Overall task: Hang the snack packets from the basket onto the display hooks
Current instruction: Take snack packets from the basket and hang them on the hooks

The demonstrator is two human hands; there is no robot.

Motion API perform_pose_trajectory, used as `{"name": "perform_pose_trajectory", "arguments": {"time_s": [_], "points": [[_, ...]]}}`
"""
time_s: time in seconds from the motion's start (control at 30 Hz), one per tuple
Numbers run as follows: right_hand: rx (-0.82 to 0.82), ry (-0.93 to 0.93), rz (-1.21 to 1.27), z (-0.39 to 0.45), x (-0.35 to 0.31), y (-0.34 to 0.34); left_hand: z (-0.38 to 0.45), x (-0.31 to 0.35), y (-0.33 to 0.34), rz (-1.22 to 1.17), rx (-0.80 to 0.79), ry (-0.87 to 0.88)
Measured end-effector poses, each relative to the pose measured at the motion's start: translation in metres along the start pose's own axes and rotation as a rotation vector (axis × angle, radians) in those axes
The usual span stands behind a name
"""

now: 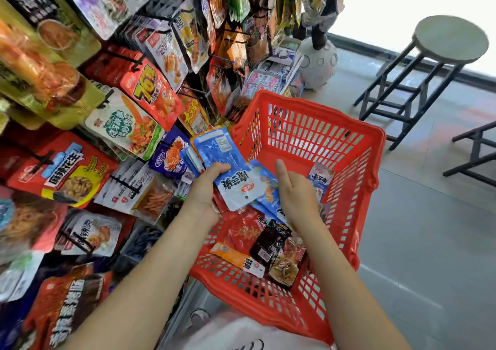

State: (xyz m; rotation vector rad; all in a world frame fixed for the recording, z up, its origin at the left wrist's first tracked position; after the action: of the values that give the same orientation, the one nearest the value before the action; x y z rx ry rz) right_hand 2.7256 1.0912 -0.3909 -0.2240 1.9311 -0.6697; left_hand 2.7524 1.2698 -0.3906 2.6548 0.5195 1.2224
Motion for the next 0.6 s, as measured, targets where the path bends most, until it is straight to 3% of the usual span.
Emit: {"name": "perform_pose_trajectory", "arguments": {"time_s": [0.1, 0.2, 0.3, 0.37, 0.47, 0.6], "points": [[0.196, 0.153, 0.078, 0.006, 0.017, -0.022, 0.005, 0.010, -0.017, -0.008, 0.032, 0.070], [0.251, 0.090, -0.024, 0.012, 0.022, -0.021, 0.005, 0.009, -0.023, 0.072, 0.051, 0.102], [0.080, 0.030, 0.018, 0.012, 0.008, -0.004, -0.003, -0.005, -0.012, 0.088, -0.007, 0.046], [-0.144, 0.095, 0.222, 0.000, -0.009, 0.007, -0.007, -0.013, -0.004, 0.093, -0.049, 0.056], [-0.464, 0.101, 0.260, -0.026, -0.030, 0.024, -0.013, -0.018, 0.005, 0.059, -0.109, 0.097], [-0.549, 0.012, 0.396, -0.041, -0.029, 0.034, -0.020, -0.011, 0.012, 0.098, -0.165, 0.124]]}}
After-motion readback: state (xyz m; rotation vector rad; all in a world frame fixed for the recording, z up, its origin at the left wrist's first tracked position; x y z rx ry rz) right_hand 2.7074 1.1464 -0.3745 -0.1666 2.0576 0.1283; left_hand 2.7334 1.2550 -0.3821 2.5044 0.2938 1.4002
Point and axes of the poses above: each hand's wrist, its own z-axis towards the middle knuckle, its own y-axis out of the palm, x = y × z, the point moved 4 cm from there along z, towards the middle knuckle, and after that the axes turned 5 degrees about y, right-handed, at the moved point
